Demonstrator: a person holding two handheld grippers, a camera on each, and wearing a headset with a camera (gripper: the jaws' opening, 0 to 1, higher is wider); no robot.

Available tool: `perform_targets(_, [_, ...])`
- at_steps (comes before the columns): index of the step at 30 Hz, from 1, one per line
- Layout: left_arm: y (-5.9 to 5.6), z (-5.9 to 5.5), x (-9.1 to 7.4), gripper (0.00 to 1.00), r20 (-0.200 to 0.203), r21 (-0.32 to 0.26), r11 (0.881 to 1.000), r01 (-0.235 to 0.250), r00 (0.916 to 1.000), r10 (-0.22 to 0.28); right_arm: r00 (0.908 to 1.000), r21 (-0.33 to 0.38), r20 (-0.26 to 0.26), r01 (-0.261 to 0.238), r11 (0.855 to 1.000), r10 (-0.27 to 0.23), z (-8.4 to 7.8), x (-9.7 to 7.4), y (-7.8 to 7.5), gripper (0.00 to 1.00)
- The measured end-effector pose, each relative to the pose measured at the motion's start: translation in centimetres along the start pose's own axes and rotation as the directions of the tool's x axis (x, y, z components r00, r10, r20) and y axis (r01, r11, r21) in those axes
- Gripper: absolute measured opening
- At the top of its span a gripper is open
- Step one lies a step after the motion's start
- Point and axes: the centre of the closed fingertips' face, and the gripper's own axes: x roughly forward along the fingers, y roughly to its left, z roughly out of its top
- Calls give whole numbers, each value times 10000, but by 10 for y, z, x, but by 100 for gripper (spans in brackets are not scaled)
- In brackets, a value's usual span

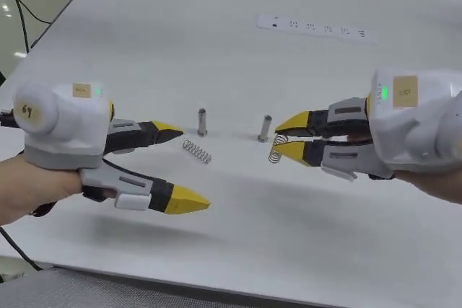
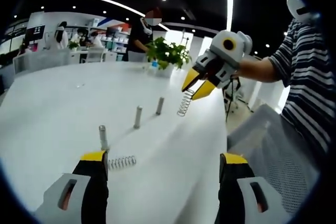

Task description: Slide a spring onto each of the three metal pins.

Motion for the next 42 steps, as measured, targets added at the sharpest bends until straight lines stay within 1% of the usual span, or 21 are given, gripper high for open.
perform_targets(4, [7, -5, -5, 98, 49, -3, 9993, -376, 9993, 376, 10000, 67, -46, 44, 10000, -44, -2, 1, -2, 7])
perform_targets(5, [8, -5, -7, 98, 61, 66, 9991, -421, 9991, 421, 9999, 107, -49, 116, 9999, -116, -4, 1, -4, 7])
perform_targets(7, [9, -5, -9, 98, 106, -25, 9992, -401, 9991, 401, 9998, 200, -84, 187, 9996, -185, -7, 2, -7, 7])
perform_targets(9, [11, -4, -10, 98, 156, -30, 9988, -479, 9987, 479, 9997, 209, -123, 222, 9995, -219, -8, 2, -9, 7])
perform_targets(12, [13, -3, -11, 98, 249, -18, 9986, -521, 9983, 521, 9995, 148, -194, 240, 9996, -237, -9, 2, -12, 7])
perform_targets(15, [14, -4, -11, 98, 229, -59, 9984, -556, 9982, 558, 9995, 136, -190, 262, 9996, -260, -8, 3, -16, 7])
perform_targets(19, [15, -3, -12, 98, 261, -104, 9982, -597, 9979, 600, 9989, 63, -313, 358, 9993, -356, -10, 5, -25, 7])
perform_targets(20, [15, -3, -12, 98, 266, -75, 9980, -628, 9977, 630, 9984, 36, -354, 454, 9990, -452, -11, 5, -29, 7])
perform_targets(23, [14, -4, -13, 98, 241, -106, 9980, -621, 9978, 623, 9978, 127, -334, 582, 9982, -577, -11, 6, -37, 7])
perform_targets(27, [15, -9, -14, 98, 72, -101, 9978, -650, 9979, 651, 9948, 380, -320, 977, 9945, -965, -11, 8, -53, 7])
perform_targets(31, [14, -9, -14, 98, 98, -114, 9978, -651, 9978, 652, 9930, 621, -345, 1146, 9915, -1126, -13, 10, -64, 7])
perform_targets(33, [14, -7, -14, 98, 179, -153, 9977, -664, 9976, 667, 9916, 741, -321, 1273, 9891, -1252, -12, 10, -70, 7])
perform_targets(35, [14, -7, -14, 98, 172, -153, 9975, -685, 9975, 688, 9902, 1079, -228, 1396, 9843, -1379, -11, 11, -76, 7])
perform_targets(39, [13, -7, -14, 98, 180, -187, 9974, -697, 9974, 700, 9878, 1358, -167, 1557, 9784, -1549, -10, 16, -84, 7])
perform_targets(42, [13, -8, -15, 98, 169, -215, 9972, -721, 9972, 725, 9878, 1530, -184, 1555, 9759, -1545, -12, 20, -85, 7])
